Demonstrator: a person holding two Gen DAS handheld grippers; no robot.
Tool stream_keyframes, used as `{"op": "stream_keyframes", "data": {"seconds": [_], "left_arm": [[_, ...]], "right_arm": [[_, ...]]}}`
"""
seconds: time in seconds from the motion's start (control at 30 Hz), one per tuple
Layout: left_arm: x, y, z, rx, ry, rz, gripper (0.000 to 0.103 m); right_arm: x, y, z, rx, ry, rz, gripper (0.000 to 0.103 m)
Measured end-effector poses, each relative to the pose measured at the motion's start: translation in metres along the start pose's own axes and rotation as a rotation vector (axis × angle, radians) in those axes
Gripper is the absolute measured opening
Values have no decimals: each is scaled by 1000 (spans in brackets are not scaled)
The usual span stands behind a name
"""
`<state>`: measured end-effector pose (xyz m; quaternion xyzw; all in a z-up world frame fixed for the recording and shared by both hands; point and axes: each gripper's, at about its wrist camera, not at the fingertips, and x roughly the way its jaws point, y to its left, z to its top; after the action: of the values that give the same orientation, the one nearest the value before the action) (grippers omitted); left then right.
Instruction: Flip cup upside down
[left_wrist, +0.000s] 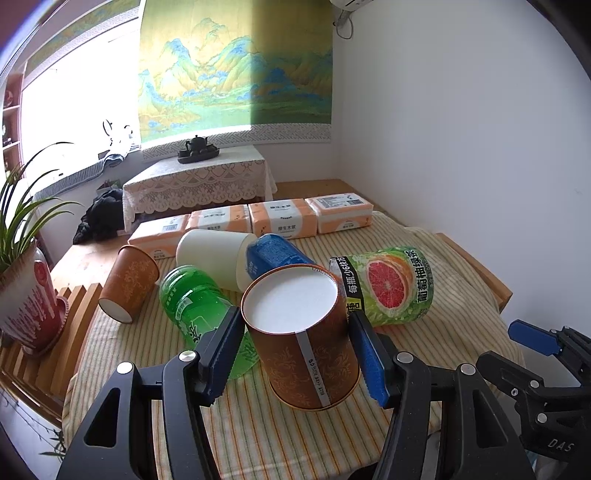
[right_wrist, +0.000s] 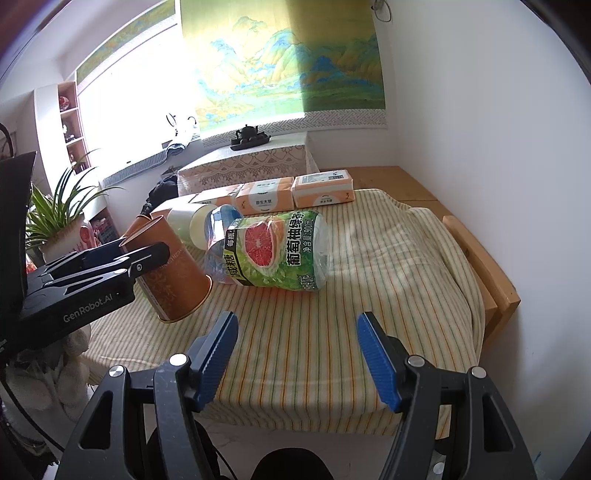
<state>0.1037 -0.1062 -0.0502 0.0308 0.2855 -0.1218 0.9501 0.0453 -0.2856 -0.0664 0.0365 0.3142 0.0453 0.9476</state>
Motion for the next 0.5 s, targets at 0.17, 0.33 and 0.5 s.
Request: {"op": "stream_keyframes", "data": {"seconds": [0.17, 0.33, 0.5], "left_arm": [[5, 1, -1, 2, 1, 1, 62], [17, -3, -5, 11, 16, 1, 62], [27, -11, -9, 48, 17, 11, 62]], "right_arm": [[1, -2, -1, 12, 0, 0, 63], [3, -3, -2, 20, 3, -3, 63], [3, -6, -2, 26, 1, -4, 63]]}}
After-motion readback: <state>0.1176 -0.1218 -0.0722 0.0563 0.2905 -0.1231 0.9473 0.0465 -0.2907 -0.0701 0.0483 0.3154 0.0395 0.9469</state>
